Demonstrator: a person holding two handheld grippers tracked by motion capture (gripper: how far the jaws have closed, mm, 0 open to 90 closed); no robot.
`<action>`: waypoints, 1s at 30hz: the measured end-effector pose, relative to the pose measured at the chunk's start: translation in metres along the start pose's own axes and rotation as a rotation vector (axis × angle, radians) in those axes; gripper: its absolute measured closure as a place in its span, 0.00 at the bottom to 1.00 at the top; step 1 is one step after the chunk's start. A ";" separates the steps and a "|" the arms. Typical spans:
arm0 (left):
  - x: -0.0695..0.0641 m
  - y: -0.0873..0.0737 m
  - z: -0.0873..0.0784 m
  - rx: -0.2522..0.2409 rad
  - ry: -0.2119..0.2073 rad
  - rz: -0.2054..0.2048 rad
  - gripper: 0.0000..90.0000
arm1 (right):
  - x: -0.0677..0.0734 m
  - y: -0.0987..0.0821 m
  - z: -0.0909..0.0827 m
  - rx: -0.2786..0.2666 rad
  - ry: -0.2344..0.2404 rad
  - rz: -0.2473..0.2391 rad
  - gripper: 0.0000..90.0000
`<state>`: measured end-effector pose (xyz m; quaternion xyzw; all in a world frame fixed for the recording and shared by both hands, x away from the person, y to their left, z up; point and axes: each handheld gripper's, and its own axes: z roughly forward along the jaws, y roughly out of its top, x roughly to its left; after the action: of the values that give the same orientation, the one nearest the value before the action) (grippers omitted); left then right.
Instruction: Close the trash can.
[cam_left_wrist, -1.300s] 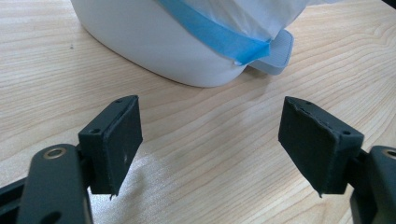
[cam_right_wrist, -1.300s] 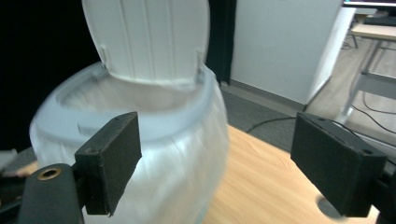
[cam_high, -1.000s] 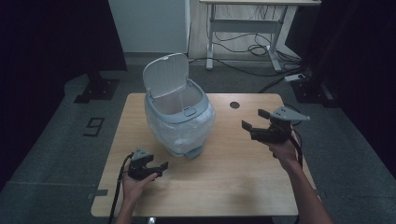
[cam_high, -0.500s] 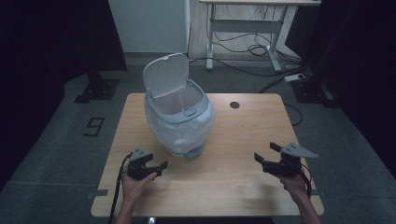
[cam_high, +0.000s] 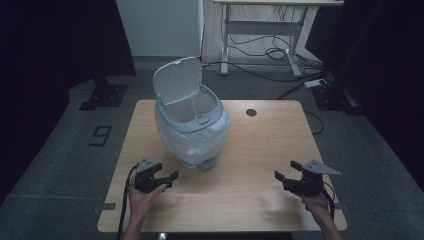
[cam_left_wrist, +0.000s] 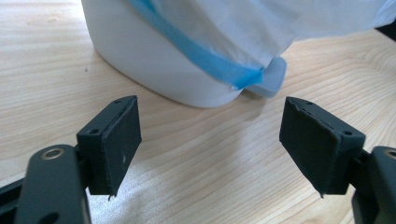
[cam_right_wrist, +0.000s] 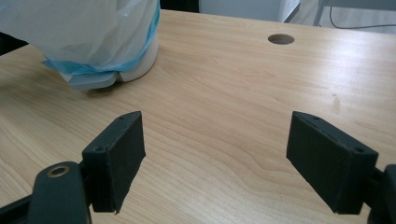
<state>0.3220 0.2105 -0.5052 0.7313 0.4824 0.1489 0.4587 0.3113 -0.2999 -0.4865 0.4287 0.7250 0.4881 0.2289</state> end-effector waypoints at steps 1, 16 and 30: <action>0.000 0.000 0.000 0.000 0.000 0.000 0.22 | -0.001 -0.001 0.000 0.003 0.003 0.008 0.21; -0.007 0.030 -0.033 -0.087 -0.008 0.010 0.22 | -0.005 -0.023 0.002 0.050 -0.019 0.041 0.22; -0.004 0.077 -0.068 -0.184 -0.027 0.012 0.20 | -0.010 -0.030 0.007 0.072 -0.032 0.064 0.22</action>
<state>0.3190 0.2341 -0.4057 0.6908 0.4560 0.1855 0.5296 0.3093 -0.3095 -0.5177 0.4675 0.7241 0.4618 0.2093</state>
